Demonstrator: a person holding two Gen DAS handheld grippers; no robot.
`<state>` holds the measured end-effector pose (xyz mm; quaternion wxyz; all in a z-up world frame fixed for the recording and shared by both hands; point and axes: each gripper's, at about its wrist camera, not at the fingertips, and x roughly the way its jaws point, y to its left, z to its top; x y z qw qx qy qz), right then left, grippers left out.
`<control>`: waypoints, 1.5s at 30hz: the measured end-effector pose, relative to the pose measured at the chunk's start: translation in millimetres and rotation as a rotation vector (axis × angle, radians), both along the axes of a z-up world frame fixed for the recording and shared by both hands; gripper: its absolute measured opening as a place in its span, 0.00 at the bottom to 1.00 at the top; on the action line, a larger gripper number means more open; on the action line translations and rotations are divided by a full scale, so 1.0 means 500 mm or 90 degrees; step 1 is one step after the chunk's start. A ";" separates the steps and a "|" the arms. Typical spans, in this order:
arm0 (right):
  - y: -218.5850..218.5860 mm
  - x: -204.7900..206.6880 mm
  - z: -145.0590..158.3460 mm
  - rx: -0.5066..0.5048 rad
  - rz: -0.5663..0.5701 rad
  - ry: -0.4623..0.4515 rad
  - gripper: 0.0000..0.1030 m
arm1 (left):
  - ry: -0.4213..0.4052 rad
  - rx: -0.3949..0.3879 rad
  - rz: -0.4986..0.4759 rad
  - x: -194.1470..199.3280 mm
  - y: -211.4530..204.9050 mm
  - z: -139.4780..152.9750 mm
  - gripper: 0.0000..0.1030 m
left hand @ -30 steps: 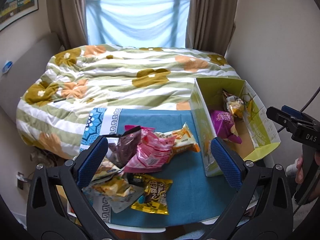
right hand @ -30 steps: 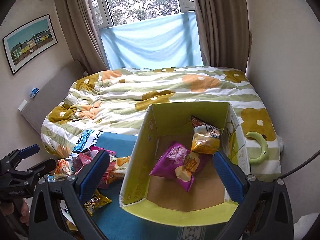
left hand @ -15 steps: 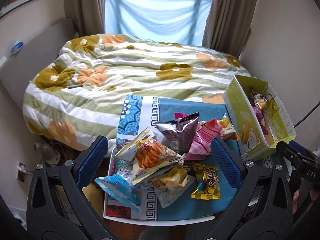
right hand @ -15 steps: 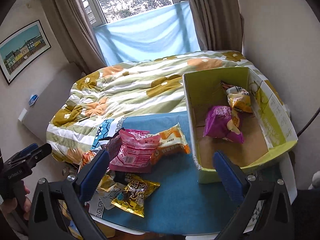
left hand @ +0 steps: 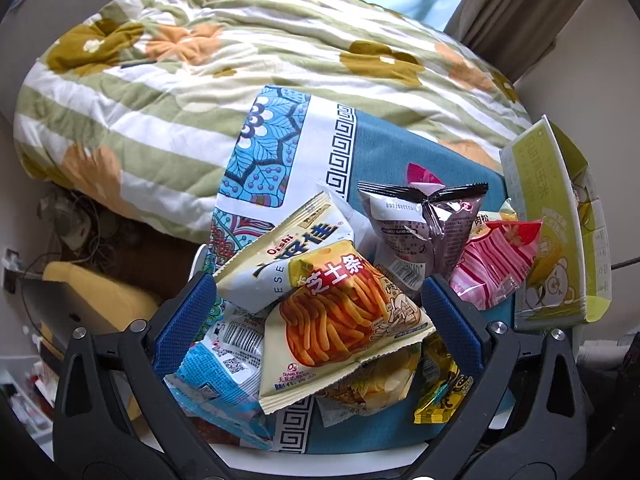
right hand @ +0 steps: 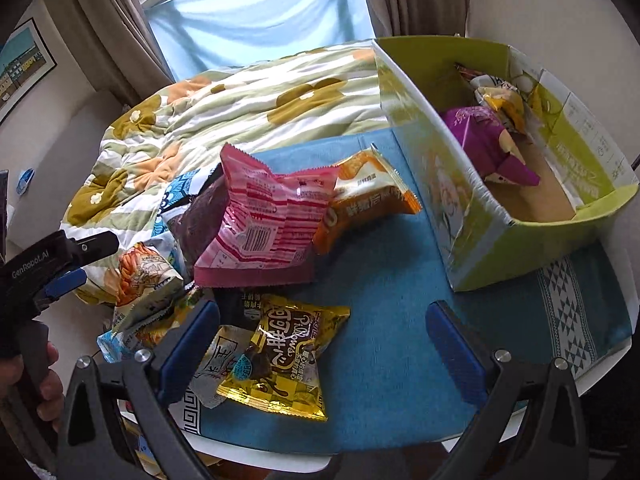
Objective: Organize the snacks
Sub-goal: 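Grasp the cheese-stick bag with the left tool while the right tool grasps the yellow chocolate bag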
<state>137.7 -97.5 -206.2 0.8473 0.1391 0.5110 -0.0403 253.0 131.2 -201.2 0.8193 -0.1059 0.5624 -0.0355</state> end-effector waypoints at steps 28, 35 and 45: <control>0.004 0.042 -0.148 0.075 0.010 0.132 1.00 | 0.080 -0.051 -0.011 0.039 0.019 -0.096 0.34; 0.012 0.051 -0.174 0.094 0.021 0.150 0.58 | 0.075 -0.059 -0.011 0.032 0.025 -0.084 0.27; 0.011 0.035 -0.154 0.080 0.022 0.125 0.55 | 0.059 -0.063 -0.007 0.016 0.035 -0.056 0.16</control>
